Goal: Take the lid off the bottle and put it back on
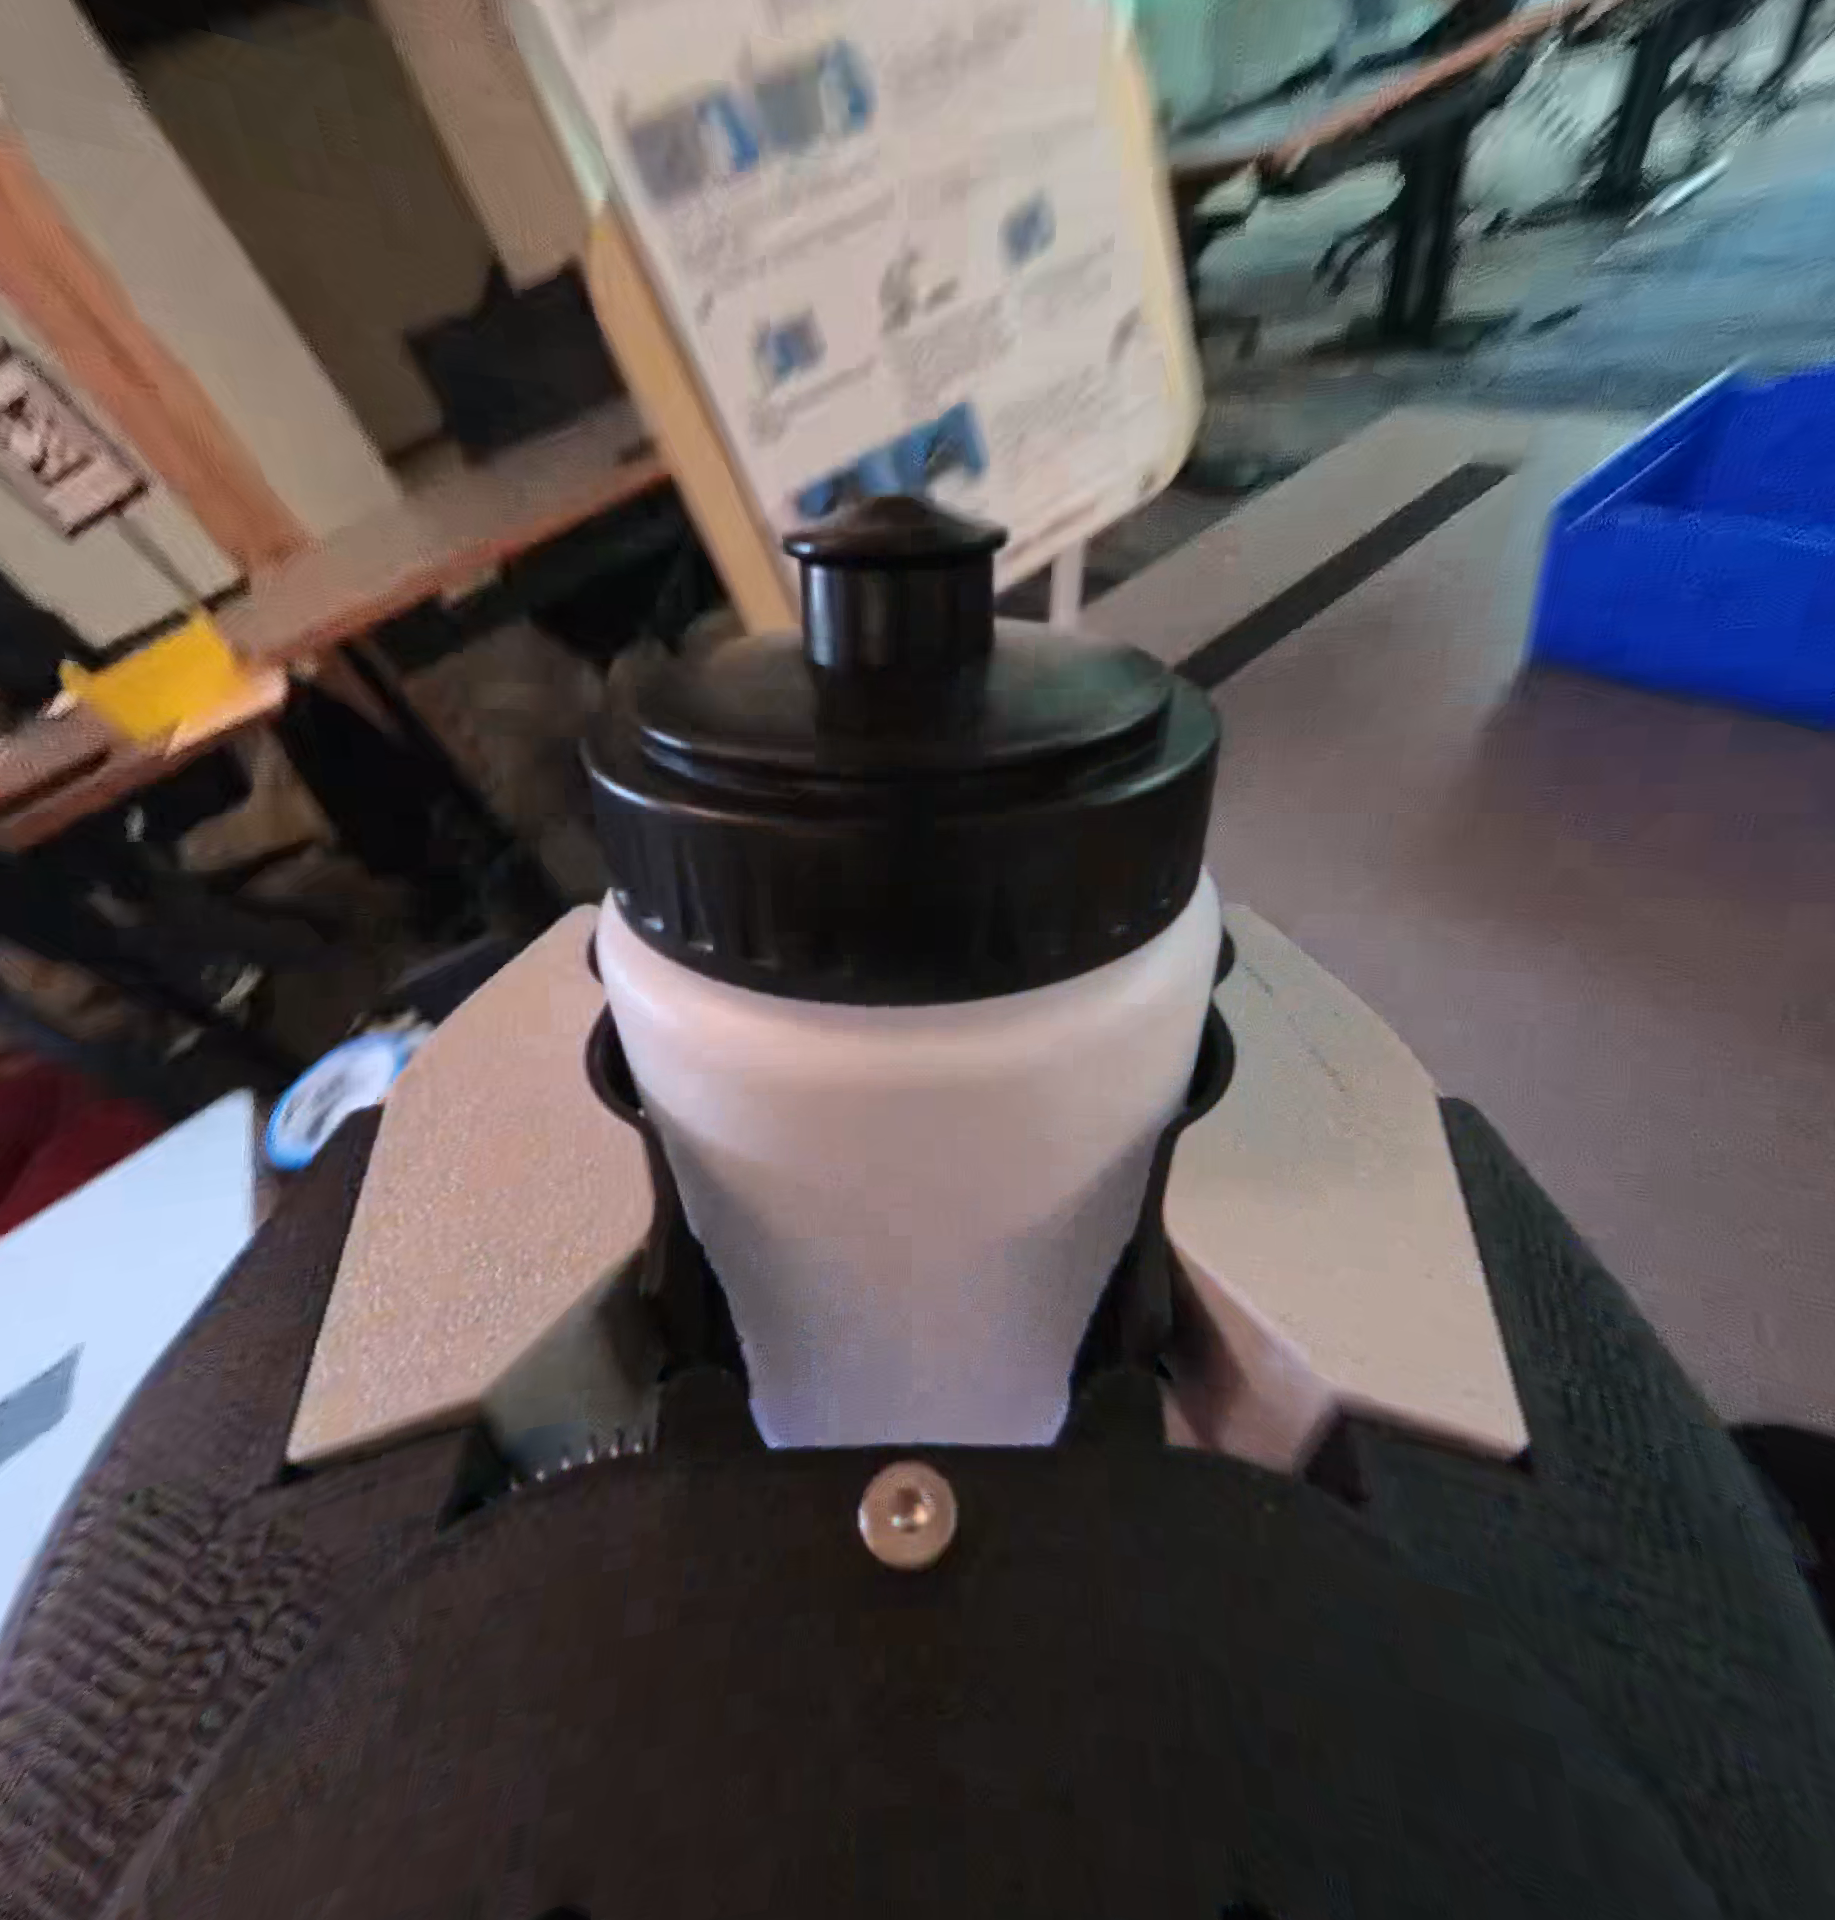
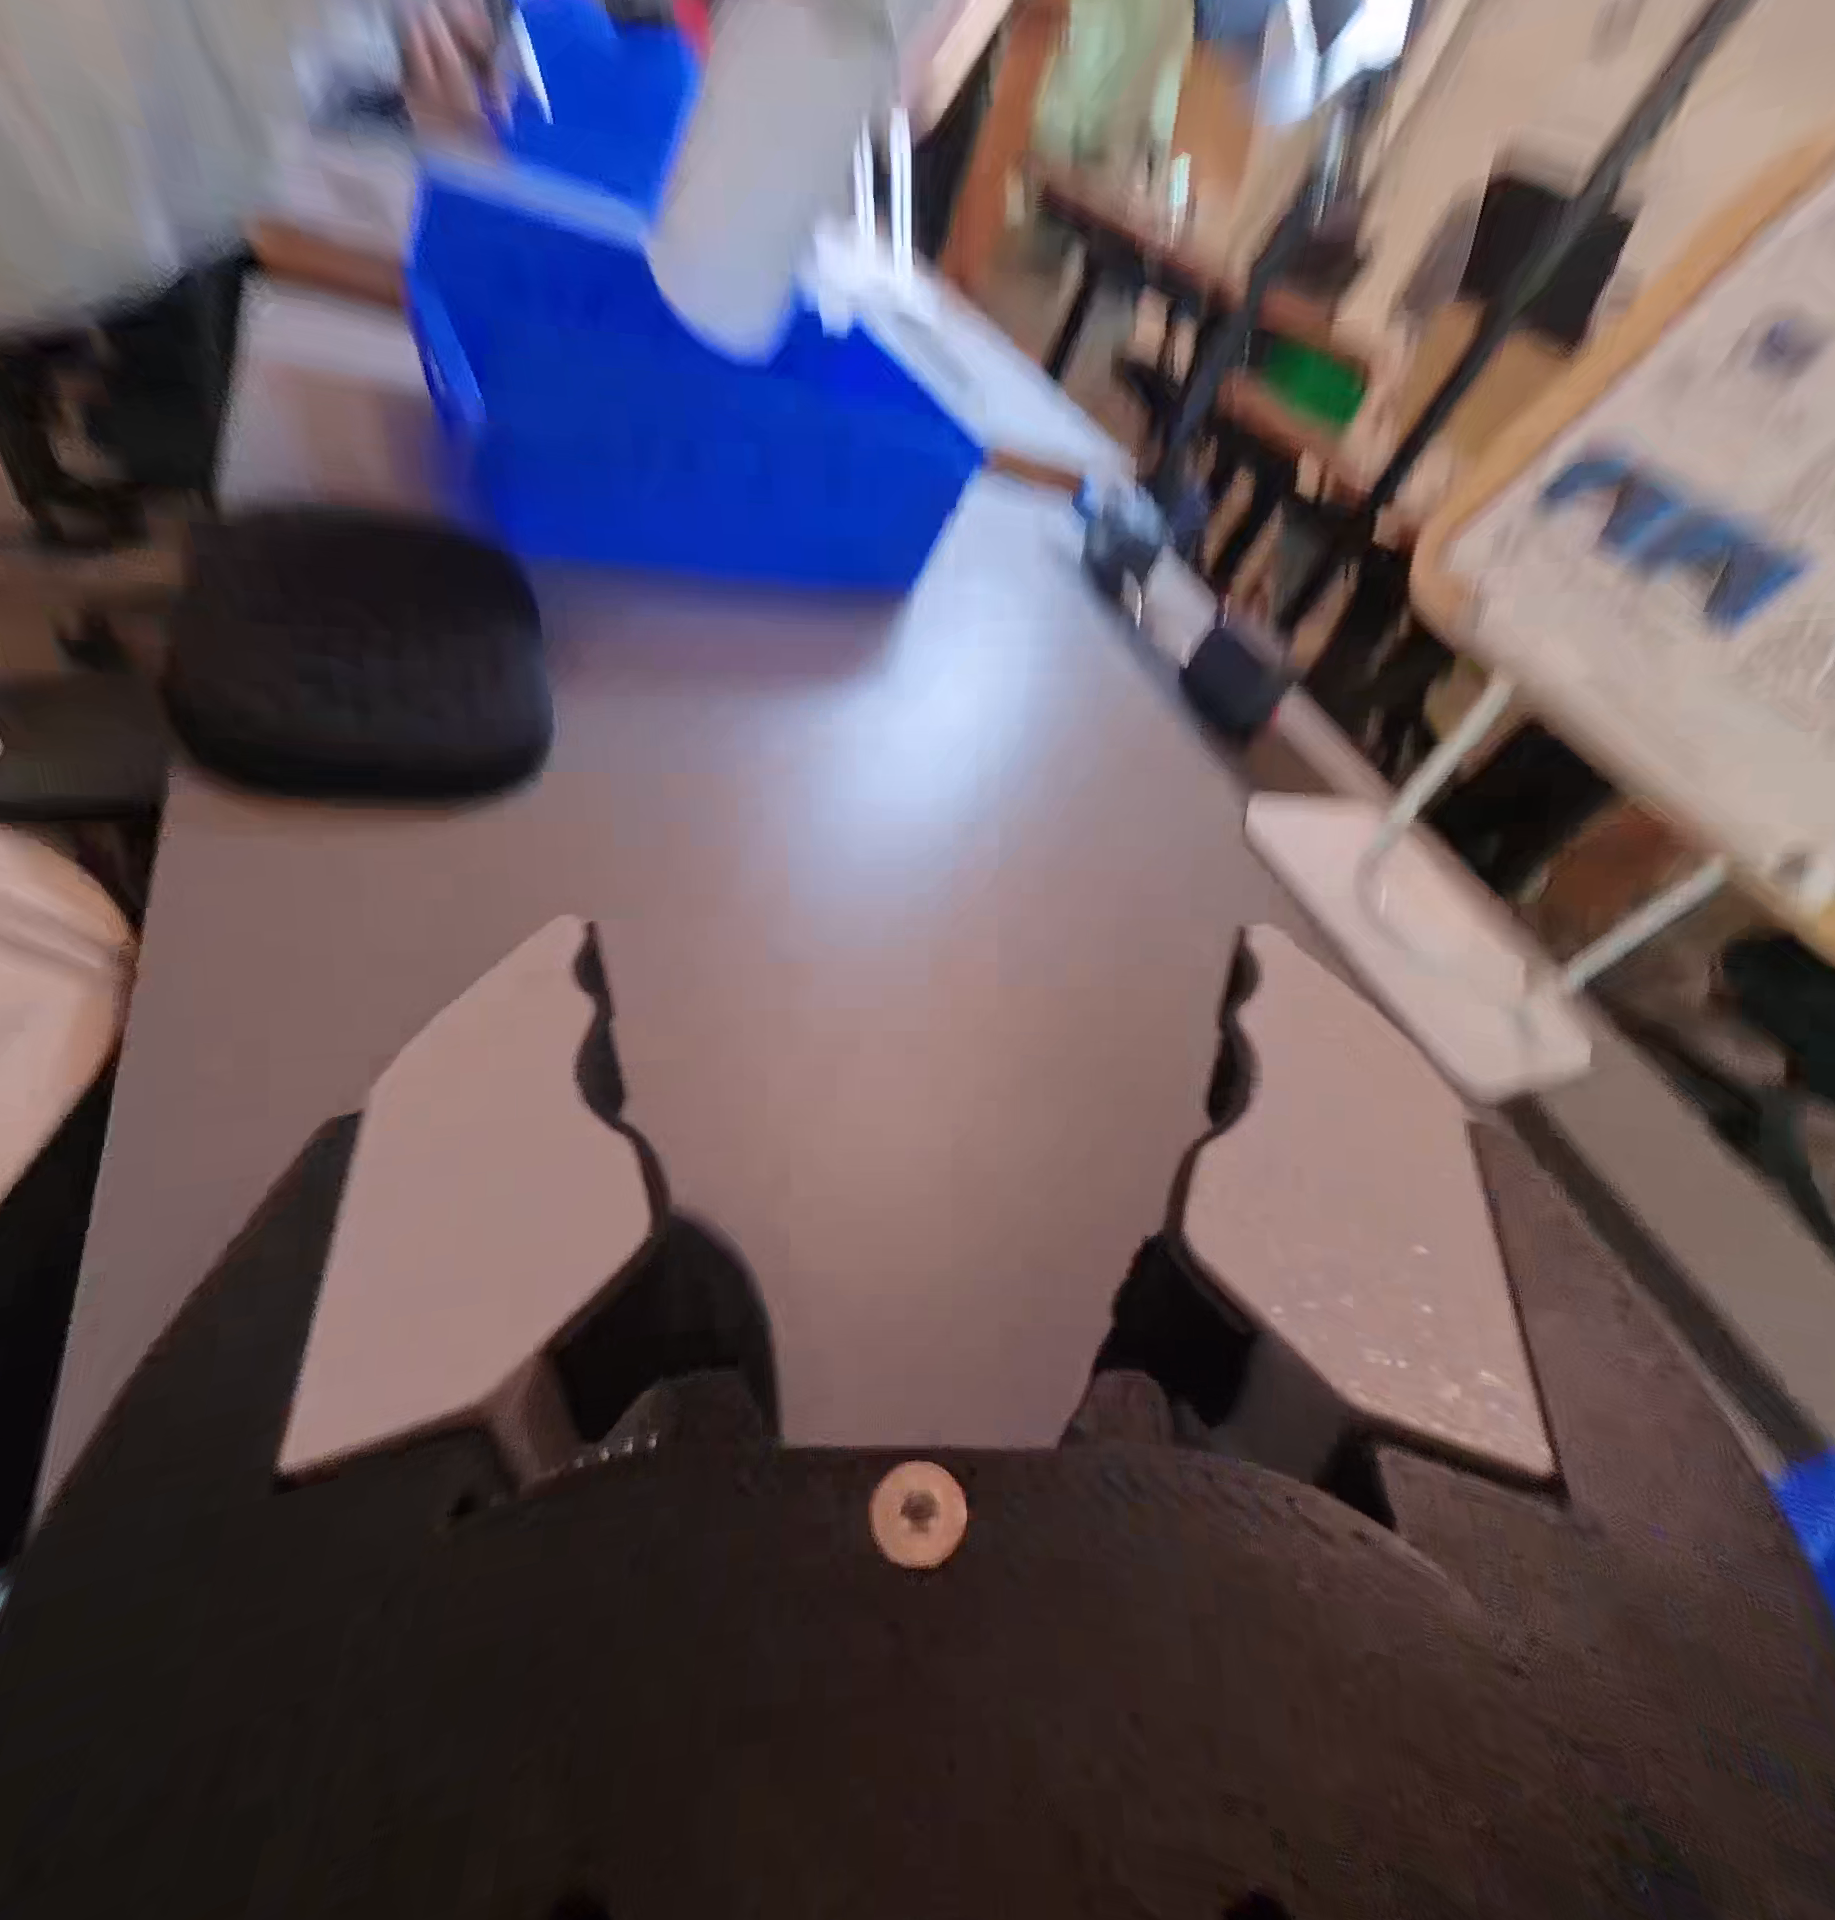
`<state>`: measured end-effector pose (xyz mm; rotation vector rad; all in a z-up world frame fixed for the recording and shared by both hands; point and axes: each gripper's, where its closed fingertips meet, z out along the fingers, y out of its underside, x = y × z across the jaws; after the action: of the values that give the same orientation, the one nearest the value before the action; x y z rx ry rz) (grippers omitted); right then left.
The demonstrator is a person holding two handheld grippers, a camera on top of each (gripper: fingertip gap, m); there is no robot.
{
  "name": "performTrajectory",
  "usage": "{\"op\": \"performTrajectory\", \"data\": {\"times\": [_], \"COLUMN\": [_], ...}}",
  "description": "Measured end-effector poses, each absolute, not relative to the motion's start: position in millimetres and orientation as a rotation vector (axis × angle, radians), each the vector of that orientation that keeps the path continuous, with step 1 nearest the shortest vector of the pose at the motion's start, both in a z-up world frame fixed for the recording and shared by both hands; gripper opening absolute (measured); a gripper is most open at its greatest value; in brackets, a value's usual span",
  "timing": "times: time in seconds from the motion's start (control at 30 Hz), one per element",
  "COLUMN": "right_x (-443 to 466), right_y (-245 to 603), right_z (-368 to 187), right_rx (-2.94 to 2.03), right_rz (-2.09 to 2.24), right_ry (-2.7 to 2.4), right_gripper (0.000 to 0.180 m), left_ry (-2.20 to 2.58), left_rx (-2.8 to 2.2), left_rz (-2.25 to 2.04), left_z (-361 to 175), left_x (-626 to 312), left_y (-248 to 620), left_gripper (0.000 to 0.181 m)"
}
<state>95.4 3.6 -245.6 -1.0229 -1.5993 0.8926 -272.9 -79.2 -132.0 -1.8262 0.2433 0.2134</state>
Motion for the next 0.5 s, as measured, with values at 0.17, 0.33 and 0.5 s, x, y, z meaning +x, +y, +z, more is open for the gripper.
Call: {"op": "performTrajectory", "data": {"times": [0.17,0.33,0.5], "right_x": [55.4,17.6,-13.7], "right_y": [-9.7,-7.0,-15.3], "right_z": [-141.4,-96.3,-147.1], "right_rx": [-0.778,-0.745,-0.876], "right_rz": [1.226,1.555,1.65], "right_ry": [-1.299,-1.157,-1.354], "right_gripper": [0.14,0.142,0.122], "left_ry": [0.463,0.518,0.509], "left_rx": [-1.472,-1.447,-1.505], "left_rz": [-0.087,-0.355,-0.576], "left_z": [-89.6,-160.8,-235.0], "left_x": [-124.3,-20.3,10.9], "left_y": [-58.6,-11.2,16.1], "left_gripper": [0.104,0.104,0.105]}}
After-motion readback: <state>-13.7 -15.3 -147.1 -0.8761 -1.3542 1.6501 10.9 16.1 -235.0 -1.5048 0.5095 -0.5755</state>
